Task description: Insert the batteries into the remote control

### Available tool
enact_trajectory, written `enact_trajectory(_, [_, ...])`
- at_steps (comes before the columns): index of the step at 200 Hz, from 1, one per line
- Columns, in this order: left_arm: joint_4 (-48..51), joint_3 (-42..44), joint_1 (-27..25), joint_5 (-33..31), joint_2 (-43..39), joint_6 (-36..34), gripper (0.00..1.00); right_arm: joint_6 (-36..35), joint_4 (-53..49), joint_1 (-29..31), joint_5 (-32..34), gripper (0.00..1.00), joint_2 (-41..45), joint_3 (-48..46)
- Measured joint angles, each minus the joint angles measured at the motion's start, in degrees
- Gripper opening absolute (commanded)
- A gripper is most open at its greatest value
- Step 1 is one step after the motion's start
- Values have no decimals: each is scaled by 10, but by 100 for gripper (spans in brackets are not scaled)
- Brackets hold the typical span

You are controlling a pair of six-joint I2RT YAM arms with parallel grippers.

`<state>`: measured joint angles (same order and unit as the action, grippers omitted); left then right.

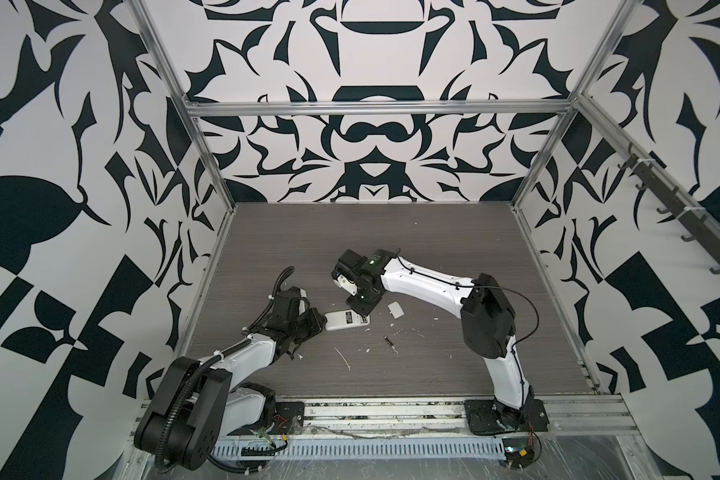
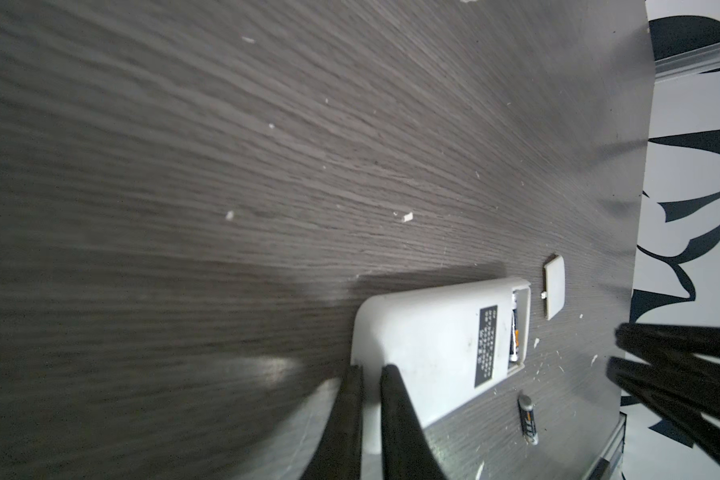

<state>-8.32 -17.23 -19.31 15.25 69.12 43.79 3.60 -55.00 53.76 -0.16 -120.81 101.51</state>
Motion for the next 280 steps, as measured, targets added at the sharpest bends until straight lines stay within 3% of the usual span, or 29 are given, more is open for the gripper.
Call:
enact_trajectory(187, [-5,0,0,9,-5,-4,13,39,-31,0,-4,21,-72,34])
enact_trajectory(280, [-9,0,0,11,-8,-4,13,42,-33,3,29,22,-78,36])
